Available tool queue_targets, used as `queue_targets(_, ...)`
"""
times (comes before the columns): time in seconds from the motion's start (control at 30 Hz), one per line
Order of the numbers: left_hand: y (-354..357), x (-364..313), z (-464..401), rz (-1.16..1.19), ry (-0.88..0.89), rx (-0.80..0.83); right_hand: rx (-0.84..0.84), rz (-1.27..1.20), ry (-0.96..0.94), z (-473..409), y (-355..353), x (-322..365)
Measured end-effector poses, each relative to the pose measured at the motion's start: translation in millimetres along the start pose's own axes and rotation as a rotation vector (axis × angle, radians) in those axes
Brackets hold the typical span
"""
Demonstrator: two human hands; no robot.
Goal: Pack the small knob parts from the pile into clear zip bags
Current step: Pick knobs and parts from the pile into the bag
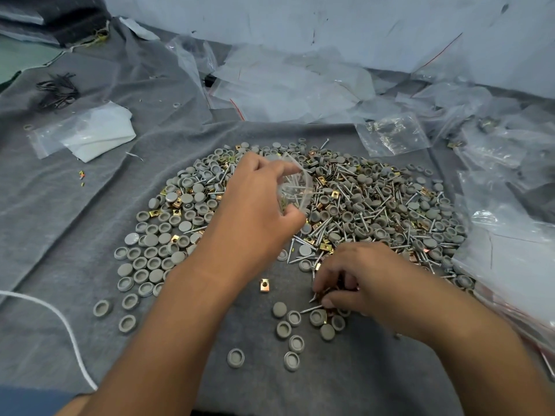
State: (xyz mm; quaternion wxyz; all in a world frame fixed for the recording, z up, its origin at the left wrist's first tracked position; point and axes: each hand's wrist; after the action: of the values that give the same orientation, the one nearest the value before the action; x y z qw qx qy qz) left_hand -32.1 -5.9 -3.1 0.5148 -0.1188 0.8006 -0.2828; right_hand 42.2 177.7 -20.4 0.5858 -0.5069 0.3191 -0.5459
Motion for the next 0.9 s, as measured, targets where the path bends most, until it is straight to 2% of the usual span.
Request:
queue_targets(0.13,-0.5,0.0,0.2,0.0,0.002,0.003,-0.021,0.003,0.009,-4.8,5.9,-1.3)
queue_targets(0.27,-1.8,1.9,-0.5,0.0,0.005,-0.005,-0.187,-0.192,0.04,-2.6,0.4,7.5)
queue_targets(0.33,-2.3,2.4,-1.6,-0.003,0.001,-0.01,-0.23,-0.22,-0.002,-8.1,2.6,24.2)
queue_targets(0.47,-2.6,1.7,-0.8,-0.003,0.0,-0.001,-0.208,-0.173,-0.121,-22.1,17.9,61.6)
queue_targets(0.63,-2.9,2.4,-0.7,0.011,-0.004,-0.003,-0.227,-0.026,-0.103,-25.5,24.6,69.0)
queue_targets(0.9,-2.2,4.7,-1.4,0.021,0.002,-0.013,-0.238,-0.063,-0.114,-27.9,27.7,55.5)
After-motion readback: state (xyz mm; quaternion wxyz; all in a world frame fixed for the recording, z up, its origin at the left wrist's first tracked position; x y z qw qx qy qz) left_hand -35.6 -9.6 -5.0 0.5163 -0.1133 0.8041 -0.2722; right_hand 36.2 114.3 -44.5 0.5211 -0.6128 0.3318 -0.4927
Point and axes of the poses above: each hand's wrist, its own z-axis away from the middle knuckle, its own y-axis out of the palm, x = y × z, and after that the axes turned 11 degrees about z, right-handed
